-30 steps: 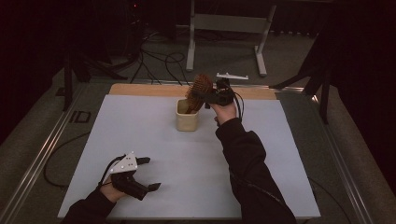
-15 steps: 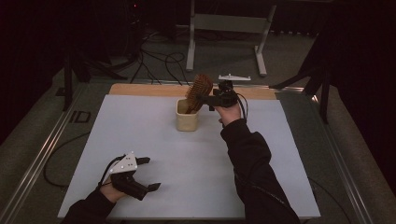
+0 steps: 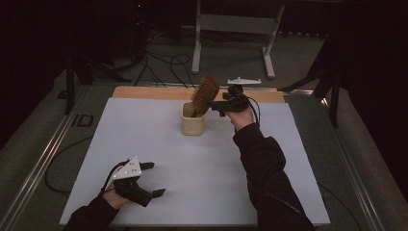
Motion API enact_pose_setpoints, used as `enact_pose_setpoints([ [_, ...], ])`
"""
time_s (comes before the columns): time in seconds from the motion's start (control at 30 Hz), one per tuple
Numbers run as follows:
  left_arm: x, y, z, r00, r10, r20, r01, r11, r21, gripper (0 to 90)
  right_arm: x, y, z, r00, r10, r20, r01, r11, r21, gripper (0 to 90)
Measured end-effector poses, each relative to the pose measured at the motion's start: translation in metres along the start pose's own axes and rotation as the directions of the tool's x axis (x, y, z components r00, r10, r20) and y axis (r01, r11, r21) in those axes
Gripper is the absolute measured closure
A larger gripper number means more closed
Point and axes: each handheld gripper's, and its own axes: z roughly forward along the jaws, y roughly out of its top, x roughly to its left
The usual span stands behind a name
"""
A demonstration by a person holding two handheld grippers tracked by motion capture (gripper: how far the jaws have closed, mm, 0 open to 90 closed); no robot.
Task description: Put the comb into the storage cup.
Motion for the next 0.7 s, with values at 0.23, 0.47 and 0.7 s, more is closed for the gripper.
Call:
enact_pose_setpoints([
  [0.23, -0.001, 0.000, 0.000, 1.0000, 0.003, 0.002, -0.003, 1.0000, -0.001, 0.1, -0.002, -0.005, -0.005, 0.9999, -0.013, -0.003, 0.013, 1.000, 0.010, 8.9],
  [0.47, -0.001, 0.000, 0.001, 1.0000, 0.001, 0.003, -0.001, 1.0000, 0.000, 0.0, -0.003, -0.014, -0.016, 0.9995, -0.029, -0.015, 0.029, 1.000, 0.011, 9.0],
  [0.7, 0.000, 0.000, 0.001, 1.0000, 0.001, 0.004, -0.001, 1.0000, 0.000, 0.0, -0.004, -0.025, -0.026, 0.9988, -0.044, -0.022, 0.044, 0.999, 0.000, 8.9],
])
